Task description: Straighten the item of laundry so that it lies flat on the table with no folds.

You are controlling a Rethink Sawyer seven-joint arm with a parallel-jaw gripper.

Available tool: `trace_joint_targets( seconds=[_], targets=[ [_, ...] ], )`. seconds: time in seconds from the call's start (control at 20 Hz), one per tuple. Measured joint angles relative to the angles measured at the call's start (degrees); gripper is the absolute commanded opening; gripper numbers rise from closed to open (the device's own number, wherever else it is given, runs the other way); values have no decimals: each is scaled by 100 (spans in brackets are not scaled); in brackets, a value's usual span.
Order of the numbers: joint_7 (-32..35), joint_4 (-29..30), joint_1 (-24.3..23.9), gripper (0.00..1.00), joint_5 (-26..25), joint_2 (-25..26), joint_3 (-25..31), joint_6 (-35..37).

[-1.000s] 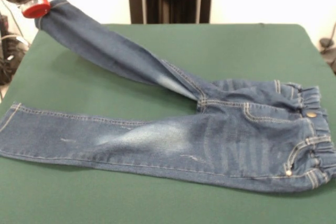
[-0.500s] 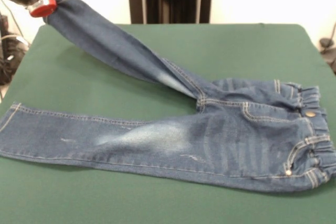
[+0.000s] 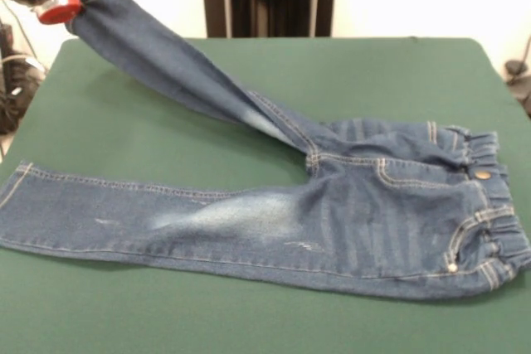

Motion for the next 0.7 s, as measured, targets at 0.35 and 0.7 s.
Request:
trace_joint_targets(
  seconds=[0.35,0.7],
  targets=[
    [0,18,-11,0,8,-1,-266,352],
    [0,13,-11,0,61,81,-337,845]
  ],
)
